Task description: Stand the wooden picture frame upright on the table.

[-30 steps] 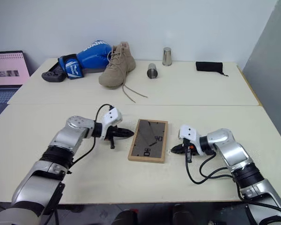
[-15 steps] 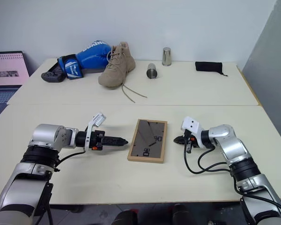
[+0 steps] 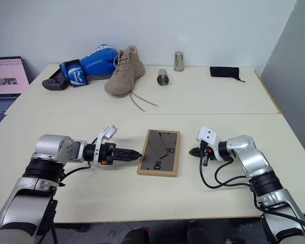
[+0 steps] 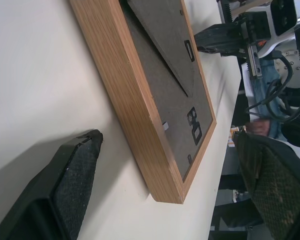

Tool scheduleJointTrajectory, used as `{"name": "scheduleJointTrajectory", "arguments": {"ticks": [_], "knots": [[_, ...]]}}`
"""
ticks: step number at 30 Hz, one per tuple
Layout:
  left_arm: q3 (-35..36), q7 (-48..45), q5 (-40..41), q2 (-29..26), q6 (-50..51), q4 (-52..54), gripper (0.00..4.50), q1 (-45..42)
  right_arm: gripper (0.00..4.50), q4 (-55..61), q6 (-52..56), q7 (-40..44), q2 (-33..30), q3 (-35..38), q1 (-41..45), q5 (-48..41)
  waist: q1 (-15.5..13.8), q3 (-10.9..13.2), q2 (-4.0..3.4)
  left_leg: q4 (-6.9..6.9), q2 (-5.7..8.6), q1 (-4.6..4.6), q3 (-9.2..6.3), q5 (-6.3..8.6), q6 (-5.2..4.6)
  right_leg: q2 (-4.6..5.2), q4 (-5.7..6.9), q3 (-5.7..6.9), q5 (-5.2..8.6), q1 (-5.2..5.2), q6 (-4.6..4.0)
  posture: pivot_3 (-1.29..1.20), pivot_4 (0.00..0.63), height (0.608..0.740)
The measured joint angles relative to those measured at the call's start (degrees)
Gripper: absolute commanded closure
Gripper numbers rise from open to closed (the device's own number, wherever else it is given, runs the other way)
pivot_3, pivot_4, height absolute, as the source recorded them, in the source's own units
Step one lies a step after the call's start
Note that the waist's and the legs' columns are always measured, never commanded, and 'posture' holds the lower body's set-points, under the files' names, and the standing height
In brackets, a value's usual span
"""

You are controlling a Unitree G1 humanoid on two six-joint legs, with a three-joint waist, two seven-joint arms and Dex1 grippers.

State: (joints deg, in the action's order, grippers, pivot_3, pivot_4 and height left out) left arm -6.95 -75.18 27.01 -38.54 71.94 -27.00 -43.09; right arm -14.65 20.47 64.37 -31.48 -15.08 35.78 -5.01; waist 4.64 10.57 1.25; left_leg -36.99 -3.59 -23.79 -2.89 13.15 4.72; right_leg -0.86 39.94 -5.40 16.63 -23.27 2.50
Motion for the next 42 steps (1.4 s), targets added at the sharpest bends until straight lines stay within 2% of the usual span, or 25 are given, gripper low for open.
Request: {"name": "scheduleJointTrajectory", "arguments": {"ticks": [4, 12, 23, 24, 27, 30, 37, 42], "knots": [[-0.9, 0.09, 0.2, 0.94, 0.0, 1.33, 0.03, 0.1, 4.5, -0.29, 0.11, -1.25, 4.1, -1.69, 1.62, 0.54, 0.01, 0.0, 0.0, 0.0, 0.01, 0.0, -0.01, 0.0, 0.0, 0.0, 0.01, 0.0, 0.0, 0.0, 0.0, 0.0, 0.15, 0.74], [-1.49, 0.88, 0.99, 1.86, 0.18, 2.59, 0.03, 0.21, 4.5, -1.55, 1.31, -3.73, 8.04, -1.94, 3.51, 1.64, -0.12, 0.0, 0.0, 0.0, 0.02, 0.0, 0.0, 0.0, 0.01, 0.02, 0.01, 0.0, 0.0, 0.03, 0.0, 0.0, 0.15, 0.74], [-1.48, 2.04, 2.19, 2.31, 1.07, 4.14, 0.03, 0.64, 4.5, -2.14, 1.85, -4.7, 9.38, -1.93, 4.2, 1.64, -0.1, 0.0, 0.0, 0.0, 0.01, -0.01, -0.01, 0.0, 0.01, 0.02, 0.01, 0.0, 0.0, 0.03, 0.0, 0.0, 0.15, 0.74], [-1.49, 2.03, 2.2, 2.3, 0.98, 4.37, 0.4, 0.78, 4.5, -2.31, 1.85, -4.71, 9.42, -1.93, 4.21, 1.64, -0.08, 0.0, 0.0, 0.0, 0.01, -0.01, -0.01, 0.0, 0.01, 0.02, 0.01, 0.01, 0.0, 0.02, 0.0, 0.0, 0.15, 0.74], [-1.51, 2.04, 2.22, 2.31, 0.35, 4.69, 0.89, 1.31, 4.5, -2.95, 1.84, -4.82, 9.49, -1.93, 4.3, 1.63, -0.05, 0.0, 0.0, 0.0, 0.01, -0.01, 0.0, 0.0, 0.01, 0.02, 0.0, 0.0, 0.0, 0.02, 0.0, 0.0, 0.15, 0.74], [-1.51, 1.99, 2.4, 2.3, -0.07, 5.07, 1.71, 1.89, 4.5, -3.49, 1.84, -5.06, 9.5, -1.92, 4.68, 1.63, -0.02, 0.0, 0.0, 0.0, 0.01, -0.01, -0.01, 0.0, 0.01, 0.02, 0.0, 0.0, 0.0, 0.02, 0.0, 0.0, 0.15, 0.74], [-1.06, 1.67, 4.26, 2.15, -0.24, 6.23, 3.06, 1.91, 4.5, -3.57, 2.0, -5.38, 8.99, -1.72, 4.8, 1.45, -0.04, 0.0, 0.0, 0.01, 0.02, -0.02, -0.01, 0.0, 0.01, 0.02, 0.0, 0.0, 0.0, 0.02, 0.0, 0.0, 0.15, 0.74], [-0.26, 3.01, 4.74, 2.37, -1.79, 6.71, 3.2, 1.83, 4.5, -1.15, 3.39, -4.68, 6.78, -0.4, 3.12, -0.07, -0.11, 0.0, 0.0, -0.01, 0.02, -0.03, -0.01, 0.0, 0.01, 0.02, -0.02, 0.0, 0.0, 0.02, 0.0, 0.0, 0.15, 0.74]]}}
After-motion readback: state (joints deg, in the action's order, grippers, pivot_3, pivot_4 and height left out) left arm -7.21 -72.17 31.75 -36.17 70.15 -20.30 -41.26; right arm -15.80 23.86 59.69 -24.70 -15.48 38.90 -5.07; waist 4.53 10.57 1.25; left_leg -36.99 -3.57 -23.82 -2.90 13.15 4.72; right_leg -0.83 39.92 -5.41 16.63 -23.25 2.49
